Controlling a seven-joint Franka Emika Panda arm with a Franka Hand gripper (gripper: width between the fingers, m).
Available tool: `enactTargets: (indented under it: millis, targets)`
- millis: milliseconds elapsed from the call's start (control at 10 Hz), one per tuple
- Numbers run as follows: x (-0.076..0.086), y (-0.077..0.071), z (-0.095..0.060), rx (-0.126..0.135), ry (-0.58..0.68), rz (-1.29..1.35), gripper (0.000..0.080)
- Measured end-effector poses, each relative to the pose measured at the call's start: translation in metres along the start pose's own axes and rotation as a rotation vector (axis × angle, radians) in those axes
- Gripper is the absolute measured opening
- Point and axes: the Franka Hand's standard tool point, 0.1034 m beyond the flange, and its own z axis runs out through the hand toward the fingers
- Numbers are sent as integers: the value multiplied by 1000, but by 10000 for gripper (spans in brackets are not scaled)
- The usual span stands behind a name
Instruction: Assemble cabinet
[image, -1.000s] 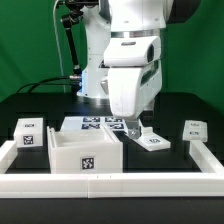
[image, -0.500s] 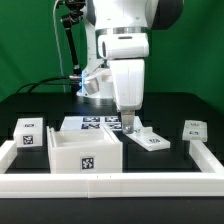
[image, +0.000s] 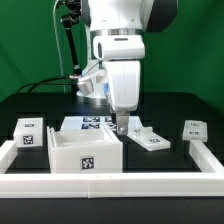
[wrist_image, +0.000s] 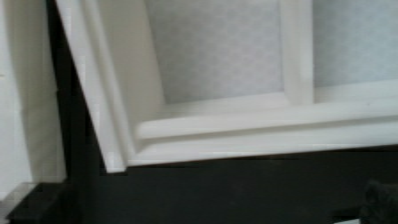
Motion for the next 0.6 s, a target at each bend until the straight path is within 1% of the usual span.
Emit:
enactTargets:
  millis: [100,200,300,400,600]
  targets:
    - [-2,0,0,0,-1,2,798]
    - [-9,-4,-1,-4,-7,-14,798]
    - [-18,-12,-5,-7,-12,-8,798]
    - [-28,-22,-8,0,-15,-5,798]
    - [-49,-36,-4,17,-17,-46,798]
